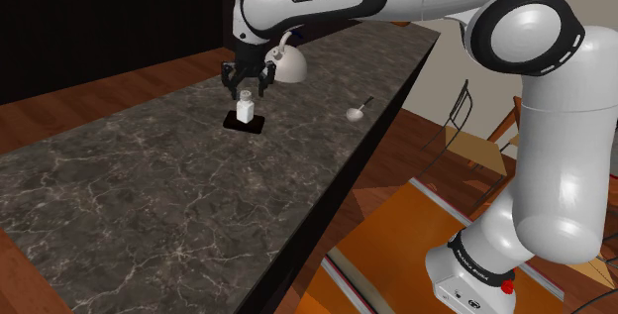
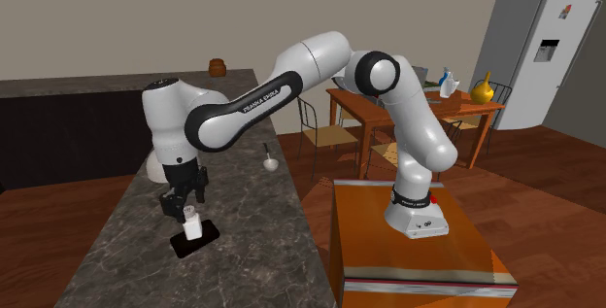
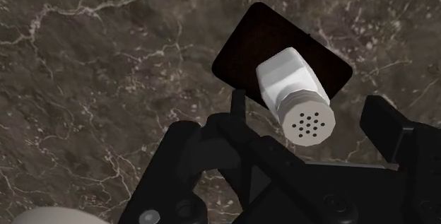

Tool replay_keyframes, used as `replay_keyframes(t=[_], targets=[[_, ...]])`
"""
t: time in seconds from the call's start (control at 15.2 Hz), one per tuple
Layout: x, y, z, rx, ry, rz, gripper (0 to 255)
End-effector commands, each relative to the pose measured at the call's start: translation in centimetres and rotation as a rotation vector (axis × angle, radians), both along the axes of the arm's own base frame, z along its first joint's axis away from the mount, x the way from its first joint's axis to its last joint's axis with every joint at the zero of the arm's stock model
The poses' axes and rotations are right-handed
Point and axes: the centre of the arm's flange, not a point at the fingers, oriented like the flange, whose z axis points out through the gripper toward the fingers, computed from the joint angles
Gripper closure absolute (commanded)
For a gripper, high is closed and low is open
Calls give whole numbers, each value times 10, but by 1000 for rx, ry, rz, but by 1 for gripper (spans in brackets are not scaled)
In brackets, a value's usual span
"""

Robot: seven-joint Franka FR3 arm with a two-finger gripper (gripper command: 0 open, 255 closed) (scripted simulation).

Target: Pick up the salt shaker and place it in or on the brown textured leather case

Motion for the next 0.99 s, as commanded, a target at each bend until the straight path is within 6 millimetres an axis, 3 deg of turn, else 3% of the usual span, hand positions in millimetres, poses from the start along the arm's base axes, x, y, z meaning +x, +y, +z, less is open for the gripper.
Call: replay_keyframes(t=[0.0,0.2,0.46,0.92], targets=[[0,0,0,0,0,0,0],[0,0,0,0,0,0,0],[-1,0,50,0,0,0,0],[-1,0,50,0,0,0,0]])
